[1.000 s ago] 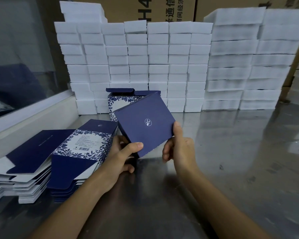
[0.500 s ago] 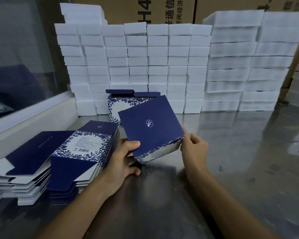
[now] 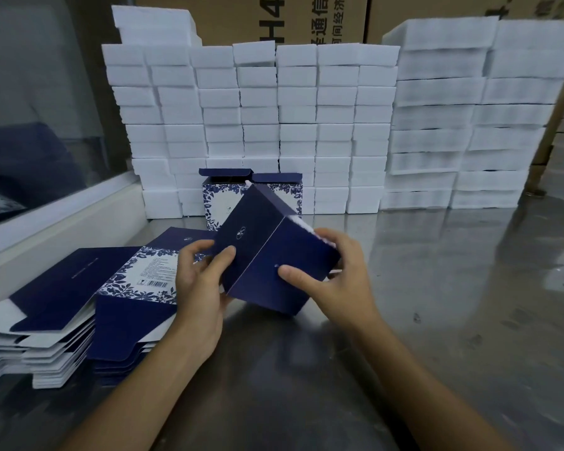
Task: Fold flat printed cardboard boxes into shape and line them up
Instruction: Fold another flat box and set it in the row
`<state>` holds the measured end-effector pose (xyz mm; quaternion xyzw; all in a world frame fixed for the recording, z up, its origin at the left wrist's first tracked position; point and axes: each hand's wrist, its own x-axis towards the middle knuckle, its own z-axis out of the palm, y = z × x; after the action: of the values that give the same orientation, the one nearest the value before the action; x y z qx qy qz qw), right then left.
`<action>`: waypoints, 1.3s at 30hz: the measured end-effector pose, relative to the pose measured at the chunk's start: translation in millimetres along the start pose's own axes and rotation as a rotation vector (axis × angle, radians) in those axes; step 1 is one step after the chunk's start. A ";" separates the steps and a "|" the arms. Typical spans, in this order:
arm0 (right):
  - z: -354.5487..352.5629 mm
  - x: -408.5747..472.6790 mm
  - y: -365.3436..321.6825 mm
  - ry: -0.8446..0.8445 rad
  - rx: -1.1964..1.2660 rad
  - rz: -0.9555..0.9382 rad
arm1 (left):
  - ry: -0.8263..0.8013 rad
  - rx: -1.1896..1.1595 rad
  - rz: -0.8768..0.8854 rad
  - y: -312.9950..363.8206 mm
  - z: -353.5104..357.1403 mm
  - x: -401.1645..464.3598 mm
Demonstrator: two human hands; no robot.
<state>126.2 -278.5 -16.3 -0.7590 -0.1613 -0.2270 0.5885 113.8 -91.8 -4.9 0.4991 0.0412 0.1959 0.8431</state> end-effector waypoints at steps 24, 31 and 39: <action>3.0 0.5 -10.8 -0.019 0.066 0.008 | -0.185 0.378 0.371 3.9 -4.2 -2.1; 6.1 -3.0 -16.5 -0.062 0.027 -0.012 | -0.274 0.727 0.473 0.5 -5.8 -6.1; 8.6 -2.9 -25.5 -0.047 0.005 -0.121 | -0.371 0.740 0.385 -5.7 -3.2 -10.1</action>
<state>112.1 -263.5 1.4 -0.7516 -0.2211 -0.2439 0.5716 105.3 -95.4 -12.7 0.7921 -0.1368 0.2284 0.5493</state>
